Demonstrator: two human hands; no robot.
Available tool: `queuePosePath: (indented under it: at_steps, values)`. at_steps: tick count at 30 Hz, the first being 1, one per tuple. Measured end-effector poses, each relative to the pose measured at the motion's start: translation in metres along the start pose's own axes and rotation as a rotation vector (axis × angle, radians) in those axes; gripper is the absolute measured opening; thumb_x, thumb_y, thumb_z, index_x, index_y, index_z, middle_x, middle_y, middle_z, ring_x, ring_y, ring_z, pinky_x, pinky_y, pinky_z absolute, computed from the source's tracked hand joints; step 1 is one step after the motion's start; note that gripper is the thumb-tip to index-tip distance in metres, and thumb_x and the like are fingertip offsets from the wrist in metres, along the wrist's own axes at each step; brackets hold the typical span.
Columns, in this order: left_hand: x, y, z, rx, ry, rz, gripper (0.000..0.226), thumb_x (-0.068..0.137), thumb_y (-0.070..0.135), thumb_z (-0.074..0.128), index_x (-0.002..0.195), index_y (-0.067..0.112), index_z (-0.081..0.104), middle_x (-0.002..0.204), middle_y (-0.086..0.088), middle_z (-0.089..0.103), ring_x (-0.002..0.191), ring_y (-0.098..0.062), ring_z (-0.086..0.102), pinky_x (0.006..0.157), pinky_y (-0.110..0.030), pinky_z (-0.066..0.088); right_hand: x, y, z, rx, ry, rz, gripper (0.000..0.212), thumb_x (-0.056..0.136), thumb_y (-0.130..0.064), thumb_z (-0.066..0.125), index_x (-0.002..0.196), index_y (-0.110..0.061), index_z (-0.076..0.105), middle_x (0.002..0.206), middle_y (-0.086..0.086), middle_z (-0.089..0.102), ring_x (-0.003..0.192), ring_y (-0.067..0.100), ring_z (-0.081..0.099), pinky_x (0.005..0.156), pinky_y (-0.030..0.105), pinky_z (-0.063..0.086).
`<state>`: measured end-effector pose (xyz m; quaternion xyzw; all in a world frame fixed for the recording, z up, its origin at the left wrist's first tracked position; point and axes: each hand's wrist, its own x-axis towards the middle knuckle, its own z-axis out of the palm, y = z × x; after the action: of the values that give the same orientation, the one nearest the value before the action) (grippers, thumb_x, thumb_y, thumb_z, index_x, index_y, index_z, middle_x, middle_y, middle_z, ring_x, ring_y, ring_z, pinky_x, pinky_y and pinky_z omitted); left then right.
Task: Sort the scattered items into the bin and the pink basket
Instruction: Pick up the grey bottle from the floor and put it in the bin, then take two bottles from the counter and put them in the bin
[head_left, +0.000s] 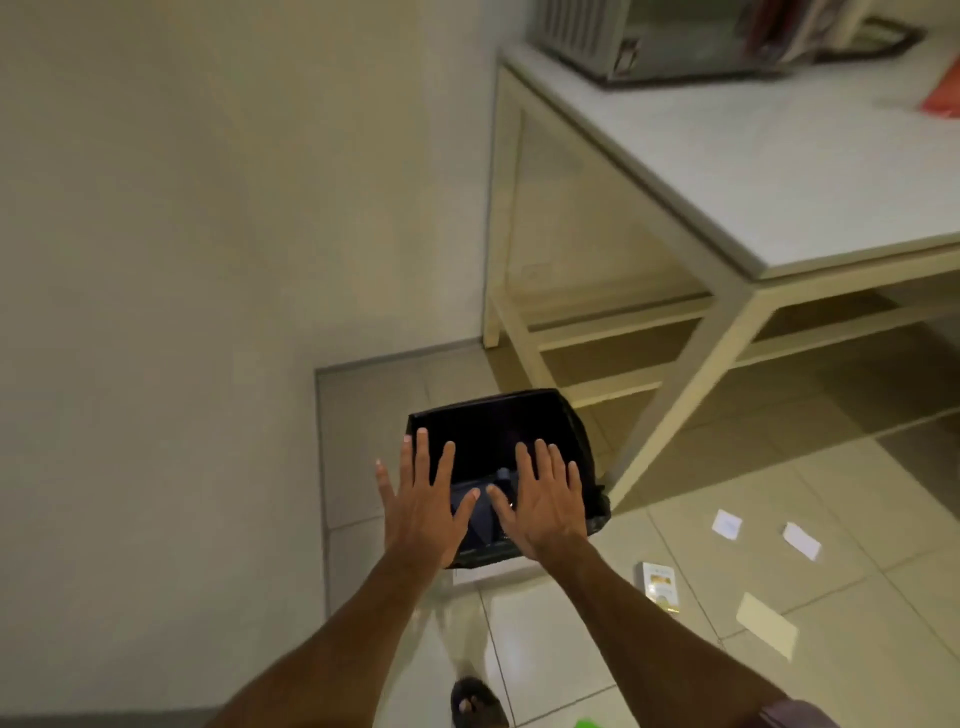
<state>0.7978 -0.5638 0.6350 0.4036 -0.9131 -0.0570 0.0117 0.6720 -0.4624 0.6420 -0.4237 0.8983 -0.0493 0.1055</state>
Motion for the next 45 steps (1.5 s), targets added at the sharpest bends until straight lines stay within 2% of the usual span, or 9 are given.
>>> queuePosePath:
  at_steps: [10,15,19,21,22,24,28,36,45]
  values:
    - [-0.103,0.043,-0.060,0.009,0.052,0.173,0.077,0.091,0.068,0.023,0.154,0.027,0.006,0.162,-0.010,-0.009,0.149,-0.031,-0.011,0.113,-0.058,-0.012,-0.146,0.025,-0.050,0.046,0.184,0.110,0.077,0.094,-0.066,0.020,0.154,-0.020,0.008,0.162,0.009,0.008,0.150,0.026,0.003,0.120,0.048,0.000]
    - [-0.149,0.108,-0.075,-0.003,0.034,0.347,0.076,0.091,0.068,0.022,0.154,0.028,0.003,0.162,-0.009,-0.011,0.148,-0.030,-0.016,0.115,-0.059,-0.012,-0.219,0.074,-0.062,0.071,0.254,0.238,0.081,0.090,-0.071,0.017,0.154,-0.021,0.011,0.162,0.008,0.010,0.150,0.027,0.005,0.121,0.050,0.001]
    - [-0.168,0.145,-0.075,-0.006,0.017,0.405,0.076,0.091,0.066,0.024,0.154,0.028,0.004,0.162,-0.009,-0.009,0.149,-0.030,-0.014,0.116,-0.061,-0.010,-0.252,0.108,-0.058,0.089,0.248,0.335,0.078,0.092,-0.067,0.023,0.154,-0.022,0.010,0.162,0.008,0.008,0.150,0.026,0.002,0.121,0.051,0.001]
    - [-0.185,0.189,-0.071,0.014,0.022,0.469,0.076,0.091,0.067,0.024,0.154,0.028,0.003,0.162,-0.009,-0.009,0.149,-0.030,-0.013,0.115,-0.061,-0.011,-0.284,0.147,-0.063,0.091,0.277,0.407,0.078,0.091,-0.067,0.023,0.154,-0.022,0.011,0.163,0.007,0.008,0.150,0.026,0.002,0.120,0.050,0.001]
    - [-0.186,0.187,-0.069,0.040,0.024,0.471,0.077,0.091,0.067,0.024,0.154,0.029,0.004,0.162,-0.009,-0.008,0.149,-0.030,-0.012,0.115,-0.061,-0.011,-0.284,0.147,-0.061,0.103,0.275,0.416,0.078,0.091,-0.067,0.023,0.154,-0.022,0.011,0.163,0.007,0.008,0.150,0.025,0.002,0.120,0.050,0.001]
    - [-0.207,0.238,-0.063,0.049,0.033,0.538,0.076,0.090,0.068,0.024,0.153,0.030,0.005,0.162,-0.010,-0.007,0.149,-0.030,-0.010,0.115,-0.061,-0.010,-0.317,0.196,-0.063,0.107,0.286,0.479,0.078,0.091,-0.067,0.024,0.154,-0.022,0.011,0.163,0.007,0.008,0.150,0.026,0.002,0.120,0.050,0.001]
    - [-0.228,0.303,-0.055,0.039,0.026,0.613,0.076,0.090,0.069,0.022,0.153,0.031,0.003,0.162,-0.009,-0.011,0.149,-0.030,-0.013,0.112,-0.059,-0.016,-0.354,0.254,-0.069,0.108,0.326,0.533,0.081,0.089,-0.068,0.029,0.154,-0.021,0.013,0.162,0.007,0.009,0.150,0.025,0.006,0.120,0.049,0.003]
    - [-0.308,0.471,-0.017,0.060,-0.017,0.747,0.078,0.089,0.071,0.015,0.154,0.030,-0.002,0.161,-0.009,-0.016,0.149,-0.031,-0.014,0.110,-0.059,-0.019,-0.456,0.402,-0.076,0.085,0.255,0.646,0.085,0.088,-0.071,0.027,0.154,-0.021,0.009,0.163,0.007,0.006,0.150,0.027,0.003,0.120,0.050,0.000]
    - [-0.313,0.624,-0.009,0.085,-0.010,0.859,0.080,0.088,0.073,0.014,0.153,0.030,-0.005,0.161,-0.010,-0.015,0.148,-0.032,-0.014,0.108,-0.059,-0.022,-0.490,0.539,-0.105,0.056,0.303,0.769,0.083,0.089,-0.070,0.027,0.154,-0.021,0.010,0.163,0.009,0.008,0.150,0.029,0.003,0.120,0.051,0.003]
